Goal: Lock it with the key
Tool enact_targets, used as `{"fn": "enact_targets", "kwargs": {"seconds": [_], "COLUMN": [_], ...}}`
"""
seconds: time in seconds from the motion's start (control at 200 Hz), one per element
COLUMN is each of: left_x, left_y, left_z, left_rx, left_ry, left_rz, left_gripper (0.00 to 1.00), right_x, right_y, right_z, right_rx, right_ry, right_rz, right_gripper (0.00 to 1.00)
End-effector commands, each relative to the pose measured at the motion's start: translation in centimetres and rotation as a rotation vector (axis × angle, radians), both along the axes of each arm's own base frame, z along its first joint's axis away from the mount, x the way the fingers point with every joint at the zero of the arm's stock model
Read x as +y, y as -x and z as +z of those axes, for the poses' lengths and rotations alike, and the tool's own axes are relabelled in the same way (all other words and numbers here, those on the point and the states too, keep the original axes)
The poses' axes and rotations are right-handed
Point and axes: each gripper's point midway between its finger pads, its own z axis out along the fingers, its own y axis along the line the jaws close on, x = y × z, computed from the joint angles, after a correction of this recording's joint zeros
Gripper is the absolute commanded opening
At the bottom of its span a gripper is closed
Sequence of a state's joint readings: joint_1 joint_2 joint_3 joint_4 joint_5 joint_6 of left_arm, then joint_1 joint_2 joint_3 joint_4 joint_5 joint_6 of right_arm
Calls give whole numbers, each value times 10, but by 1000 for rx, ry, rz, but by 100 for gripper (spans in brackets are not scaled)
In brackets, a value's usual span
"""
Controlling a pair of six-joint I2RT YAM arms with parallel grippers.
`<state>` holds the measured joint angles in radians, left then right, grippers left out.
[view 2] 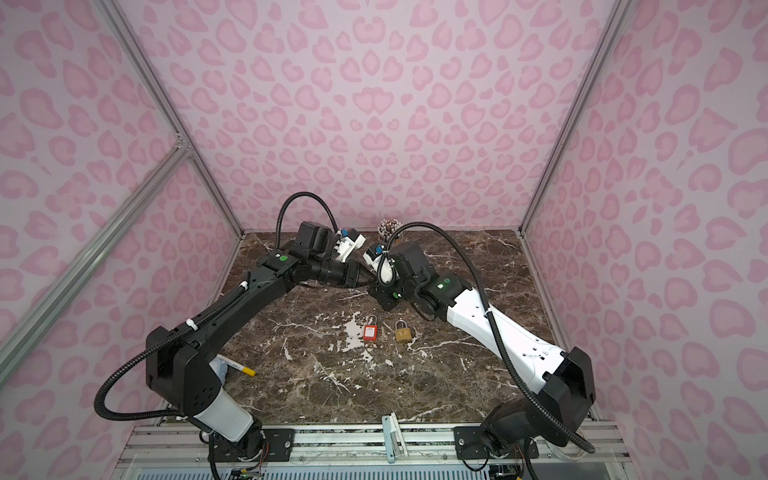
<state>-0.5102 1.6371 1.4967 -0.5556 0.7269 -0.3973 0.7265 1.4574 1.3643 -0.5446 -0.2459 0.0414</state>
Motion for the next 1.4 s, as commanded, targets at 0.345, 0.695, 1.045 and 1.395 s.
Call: {"fn": "enact_targets", "kwargs": {"seconds": [0.345, 0.695, 1.045, 1.395], "left_x": [-2, -2, 0, 13], "left_y": [9, 11, 7, -8], "left_z": [0, -1, 12, 54], "left_rx": [18, 19, -39, -158], "left_ry": [9, 7, 23, 101], "left_rz": [-64, -70, -46, 19], "left_gripper": [29, 14, 3, 3], "right_x": [-3, 5, 0, -21], "right_y": [-3, 0, -3, -1], "right_z": [3, 4, 5, 40], "right_rx": [-82, -128, -146, -143], "right_ry": [68, 107, 118, -89], "right_rz": [18, 48, 6, -98], "right_gripper": [26, 26, 45, 52]}}
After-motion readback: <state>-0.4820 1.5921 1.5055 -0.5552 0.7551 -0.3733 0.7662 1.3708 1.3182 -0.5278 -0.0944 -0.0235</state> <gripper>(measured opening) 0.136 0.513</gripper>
